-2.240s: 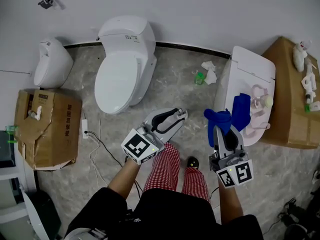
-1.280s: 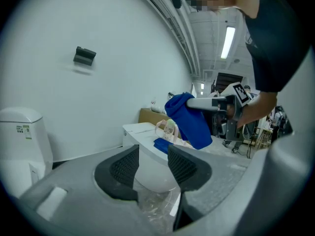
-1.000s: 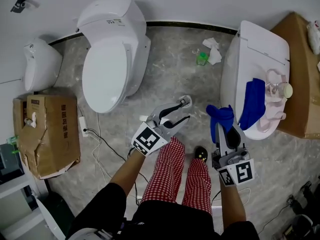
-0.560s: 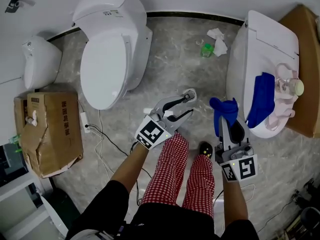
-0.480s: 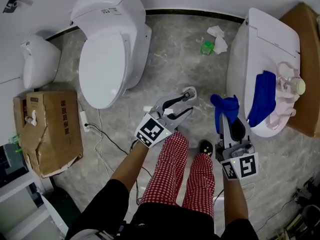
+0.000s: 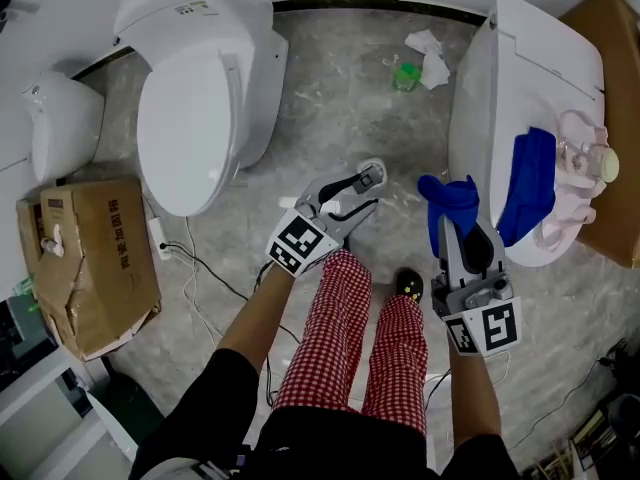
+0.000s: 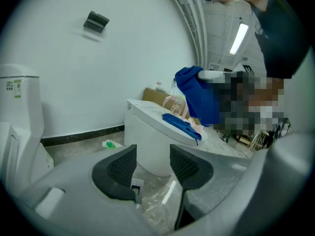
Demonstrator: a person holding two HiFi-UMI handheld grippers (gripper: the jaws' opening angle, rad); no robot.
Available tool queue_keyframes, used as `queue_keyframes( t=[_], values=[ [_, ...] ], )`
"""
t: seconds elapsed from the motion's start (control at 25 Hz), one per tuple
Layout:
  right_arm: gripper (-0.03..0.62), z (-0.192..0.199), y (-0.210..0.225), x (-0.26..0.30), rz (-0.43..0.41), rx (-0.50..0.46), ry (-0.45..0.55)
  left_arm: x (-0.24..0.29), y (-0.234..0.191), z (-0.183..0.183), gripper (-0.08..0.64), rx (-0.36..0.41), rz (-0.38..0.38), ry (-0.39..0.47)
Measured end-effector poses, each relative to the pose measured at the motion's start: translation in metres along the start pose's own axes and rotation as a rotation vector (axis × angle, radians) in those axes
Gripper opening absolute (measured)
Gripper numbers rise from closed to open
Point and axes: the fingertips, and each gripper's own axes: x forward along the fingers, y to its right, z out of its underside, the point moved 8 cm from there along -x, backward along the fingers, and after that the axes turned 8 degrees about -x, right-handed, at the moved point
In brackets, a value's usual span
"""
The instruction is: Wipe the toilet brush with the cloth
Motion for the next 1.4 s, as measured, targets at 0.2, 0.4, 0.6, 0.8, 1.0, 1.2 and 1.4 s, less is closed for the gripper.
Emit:
queue_keyframes(
  t=[0.2,0.4,0.6,0.8,1.0,1.2,1.4],
  values=[
    [0.066,0.008,0.005,0.002,0.019,0.017,-0.011,0.017,-0.013,0.019,0.212,-0.021,0.021,-0.084],
    [0.066,0.013,0.015,0.008,0.051,0.032,-0.011,0.031,-0.029,0.031,0.227,-0.052,0.022,-0.138],
    [0.066,0.018,0.021,0.011,0.061,0.044,-0.017,0.047,-0.038,0.043,0.233,-0.023,0.014,-0.203],
    [0.066,0.023,0.027,0.009,0.079,0.051,-0.026,0.064,-0.049,0.061,0.233,-0.016,-0.016,-0.318],
    [0.066,0.025,0.033,0.005,0.104,0.044,-0.042,0.081,-0.054,0.073,0.233,-0.022,-0.035,-0.394],
    [0.066,0.026,0.039,0.005,0.113,0.052,-0.041,0.094,-0.058,0.085,0.233,0.004,-0.043,-0.517],
    [0.066,0.026,0.037,0.007,0.113,0.047,-0.041,0.106,-0.059,0.092,0.251,0.03,-0.055,-0.595]
  ],
)
